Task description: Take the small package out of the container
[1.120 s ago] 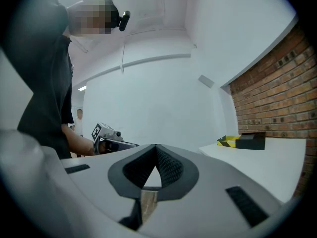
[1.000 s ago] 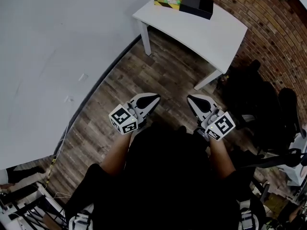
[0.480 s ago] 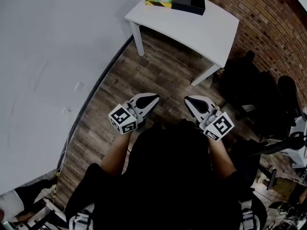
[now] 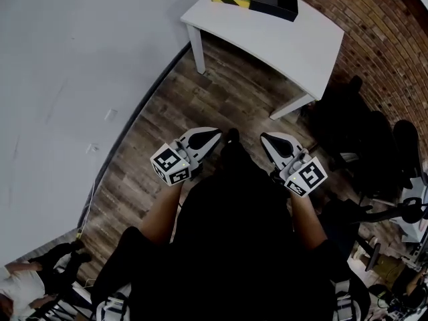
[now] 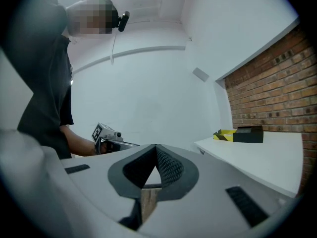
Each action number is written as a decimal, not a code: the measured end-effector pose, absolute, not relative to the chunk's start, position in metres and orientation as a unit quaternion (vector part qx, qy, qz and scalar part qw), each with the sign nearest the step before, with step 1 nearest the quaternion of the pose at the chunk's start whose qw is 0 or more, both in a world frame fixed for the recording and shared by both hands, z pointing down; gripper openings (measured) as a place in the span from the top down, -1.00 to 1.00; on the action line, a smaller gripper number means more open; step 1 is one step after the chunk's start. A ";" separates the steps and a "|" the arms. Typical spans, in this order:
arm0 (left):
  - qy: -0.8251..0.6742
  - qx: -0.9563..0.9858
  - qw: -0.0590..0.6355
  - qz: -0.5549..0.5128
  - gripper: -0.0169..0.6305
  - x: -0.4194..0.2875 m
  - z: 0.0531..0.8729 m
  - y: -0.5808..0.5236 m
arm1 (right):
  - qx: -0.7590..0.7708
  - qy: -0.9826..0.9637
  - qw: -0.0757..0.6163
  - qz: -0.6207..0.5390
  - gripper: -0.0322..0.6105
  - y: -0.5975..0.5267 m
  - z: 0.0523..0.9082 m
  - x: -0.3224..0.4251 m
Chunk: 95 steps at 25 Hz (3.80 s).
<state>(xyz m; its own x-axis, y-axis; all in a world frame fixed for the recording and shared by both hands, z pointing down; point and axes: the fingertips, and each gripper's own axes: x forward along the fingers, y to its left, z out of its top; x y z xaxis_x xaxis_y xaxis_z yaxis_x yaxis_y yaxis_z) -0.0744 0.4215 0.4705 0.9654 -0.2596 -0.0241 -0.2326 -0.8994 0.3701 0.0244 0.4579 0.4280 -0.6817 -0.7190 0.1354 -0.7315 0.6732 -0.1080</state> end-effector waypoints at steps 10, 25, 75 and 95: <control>-0.170 0.962 0.212 -0.027 0.91 -0.087 0.491 0.343 | 0.344 -0.934 0.041 0.086 0.89 0.359 0.435 0.003; -0.197 0.956 0.219 -0.015 0.91 -0.022 0.479 0.171 | 0.327 -0.939 0.034 0.095 0.89 0.185 0.429 0.076; -0.014 0.977 0.210 -0.014 0.91 -0.028 0.463 -0.175 | 0.467 -0.872 0.131 0.066 0.89 -0.129 0.431 0.061; -0.073 0.975 0.208 0.000 0.91 0.000 0.475 -0.216 | 0.366 -0.891 0.264 -0.048 0.69 -0.220 0.445 0.127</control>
